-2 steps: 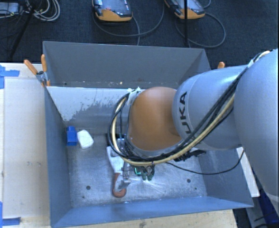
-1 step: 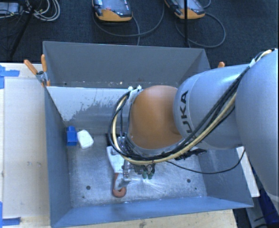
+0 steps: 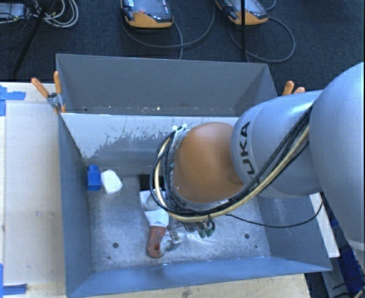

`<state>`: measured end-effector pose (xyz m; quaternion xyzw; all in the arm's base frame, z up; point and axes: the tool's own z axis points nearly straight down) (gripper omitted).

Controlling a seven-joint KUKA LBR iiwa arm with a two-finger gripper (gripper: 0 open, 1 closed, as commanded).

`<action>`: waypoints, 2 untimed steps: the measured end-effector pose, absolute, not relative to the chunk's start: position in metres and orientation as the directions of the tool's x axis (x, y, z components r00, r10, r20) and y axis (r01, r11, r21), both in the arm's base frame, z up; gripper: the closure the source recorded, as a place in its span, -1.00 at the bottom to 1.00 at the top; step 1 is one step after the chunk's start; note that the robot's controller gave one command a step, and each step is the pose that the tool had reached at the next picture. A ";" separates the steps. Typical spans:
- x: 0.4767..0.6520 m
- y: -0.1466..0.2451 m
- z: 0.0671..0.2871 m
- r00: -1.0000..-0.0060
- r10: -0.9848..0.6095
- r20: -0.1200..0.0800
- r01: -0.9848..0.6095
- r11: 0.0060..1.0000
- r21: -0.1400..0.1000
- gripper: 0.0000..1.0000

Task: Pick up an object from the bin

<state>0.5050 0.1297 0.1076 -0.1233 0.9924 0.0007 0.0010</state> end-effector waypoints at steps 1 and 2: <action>0.504 0.119 0.100 -0.902 -0.432 0.000 -0.432 0.902 0.001 -1.00; 0.503 0.120 0.111 -0.876 -0.482 0.000 -0.482 0.876 0.000 -1.00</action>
Offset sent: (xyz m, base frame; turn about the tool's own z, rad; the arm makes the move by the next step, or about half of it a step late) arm -0.0028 -0.0097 -0.0027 -0.3144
